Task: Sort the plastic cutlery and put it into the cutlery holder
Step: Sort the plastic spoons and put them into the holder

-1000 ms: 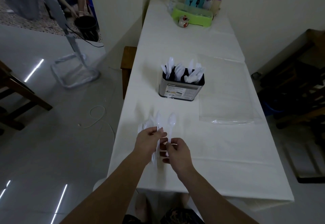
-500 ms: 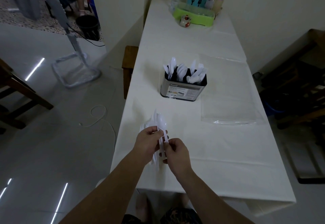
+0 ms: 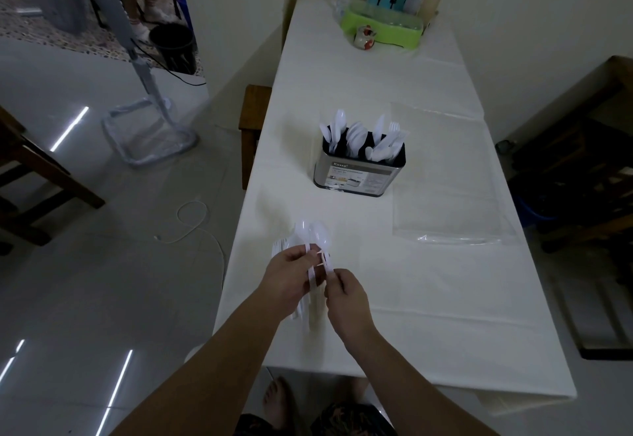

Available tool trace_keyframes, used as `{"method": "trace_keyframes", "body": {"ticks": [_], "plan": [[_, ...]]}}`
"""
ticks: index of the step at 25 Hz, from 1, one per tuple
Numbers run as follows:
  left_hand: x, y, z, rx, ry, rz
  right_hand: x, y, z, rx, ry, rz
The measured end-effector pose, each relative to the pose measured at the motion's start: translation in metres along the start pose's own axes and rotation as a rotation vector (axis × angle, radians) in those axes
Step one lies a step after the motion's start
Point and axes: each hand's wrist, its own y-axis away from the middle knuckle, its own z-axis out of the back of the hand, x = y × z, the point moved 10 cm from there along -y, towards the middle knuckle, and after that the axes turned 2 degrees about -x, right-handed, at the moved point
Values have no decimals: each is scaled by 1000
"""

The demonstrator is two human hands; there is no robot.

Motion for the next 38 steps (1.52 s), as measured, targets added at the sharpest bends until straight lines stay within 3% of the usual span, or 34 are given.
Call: {"method": "trace_keyframes", "body": {"ticks": [8, 14, 18, 22, 26, 29, 32, 35, 38], "plan": [[1, -3, -2, -13, -5, -8, -1, -3, 14, -74, -275, -109], [2, -6, -13, 27, -19, 10, 8, -8, -1, 23, -49, -30], [0, -6, -10, 5, -156, -62, 17, -7, -4, 44, 73, 36], [0, -6, 3, -40, -105, -85, 31, -4, -15, 70, 258, 153], [-10, -5, 13, -89, -76, -122, 23, -7, -9, -37, 187, 63], [-14, -7, 25, -164, -69, -121, 28, -2, 7, -149, 109, 98], [-9, -10, 29, -198, -95, -60, 38, 5, 0, -99, 27, 125], [5, -8, 28, -208, 20, 58, 35, 8, -15, -51, 5, 64], [-1, -6, 33, -196, -186, -22, 34, 9, -21, -56, 10, 74]]}}
